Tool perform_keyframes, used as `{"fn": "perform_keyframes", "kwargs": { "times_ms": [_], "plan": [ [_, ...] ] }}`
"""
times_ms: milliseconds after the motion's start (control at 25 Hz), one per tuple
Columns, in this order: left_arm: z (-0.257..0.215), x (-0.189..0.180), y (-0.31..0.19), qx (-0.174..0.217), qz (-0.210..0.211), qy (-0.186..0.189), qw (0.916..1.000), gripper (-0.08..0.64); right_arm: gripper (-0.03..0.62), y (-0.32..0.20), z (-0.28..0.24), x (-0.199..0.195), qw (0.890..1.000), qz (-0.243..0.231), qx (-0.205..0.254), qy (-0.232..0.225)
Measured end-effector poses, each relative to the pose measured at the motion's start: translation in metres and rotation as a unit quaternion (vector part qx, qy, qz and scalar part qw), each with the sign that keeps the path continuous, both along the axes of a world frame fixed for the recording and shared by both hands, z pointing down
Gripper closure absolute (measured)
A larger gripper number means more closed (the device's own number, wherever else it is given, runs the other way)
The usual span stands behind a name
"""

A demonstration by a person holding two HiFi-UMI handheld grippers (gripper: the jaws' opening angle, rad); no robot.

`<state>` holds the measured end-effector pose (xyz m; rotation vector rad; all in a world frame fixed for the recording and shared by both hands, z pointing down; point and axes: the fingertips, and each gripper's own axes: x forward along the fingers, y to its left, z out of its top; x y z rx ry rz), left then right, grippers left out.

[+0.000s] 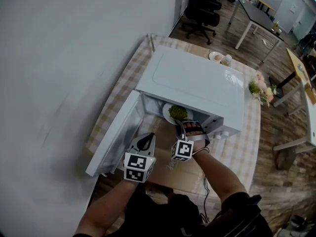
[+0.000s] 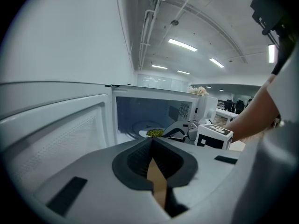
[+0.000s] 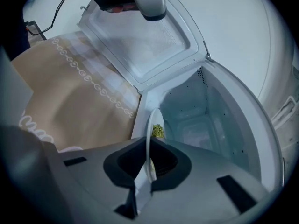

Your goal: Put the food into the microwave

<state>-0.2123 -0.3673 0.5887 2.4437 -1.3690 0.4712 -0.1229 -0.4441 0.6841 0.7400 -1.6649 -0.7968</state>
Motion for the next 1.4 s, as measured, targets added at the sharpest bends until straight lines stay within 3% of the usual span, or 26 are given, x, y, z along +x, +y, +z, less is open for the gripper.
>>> {"fn": "perform_keyframes", "kwargs": {
  "times_ms": [200, 640, 920, 1080, 1200, 1280, 1400],
  "plan": [
    [0.006, 0.002, -0.004, -0.007, 0.007, 0.000, 1.0000, 0.552, 0.565, -0.009, 0.012, -0.003, 1.000, 0.002, -0.015, -0.004],
    [0.012, 0.006, -0.002, -0.021, 0.020, 0.002, 0.9996, 0.552, 0.529, -0.012, 0.024, 0.001, 0.998, 0.002, -0.046, 0.042],
    [0.010, 0.005, 0.003, -0.024, 0.027, 0.001, 0.9994, 0.552, 0.513, -0.010, 0.027, 0.003, 0.997, 0.010, -0.065, 0.029],
    [0.009, 0.008, 0.008, -0.027, 0.035, 0.007, 0.9990, 0.552, 0.434, 0.000, 0.024, -0.002, 0.996, 0.003, -0.083, 0.015],
    [0.007, 0.008, 0.010, -0.026, 0.037, 0.009, 0.9989, 0.552, 0.447, 0.007, 0.019, -0.007, 0.998, -0.011, -0.069, 0.008],
    [0.003, 0.007, 0.010, -0.020, 0.032, 0.012, 0.9992, 0.552, 0.512, 0.011, 0.016, -0.007, 0.998, -0.011, -0.064, 0.003],
    [-0.002, 0.003, 0.008, -0.005, 0.021, 0.014, 0.9997, 0.552, 0.555, 0.009, 0.013, -0.008, 0.998, -0.004, -0.066, -0.012]
  ]
}}
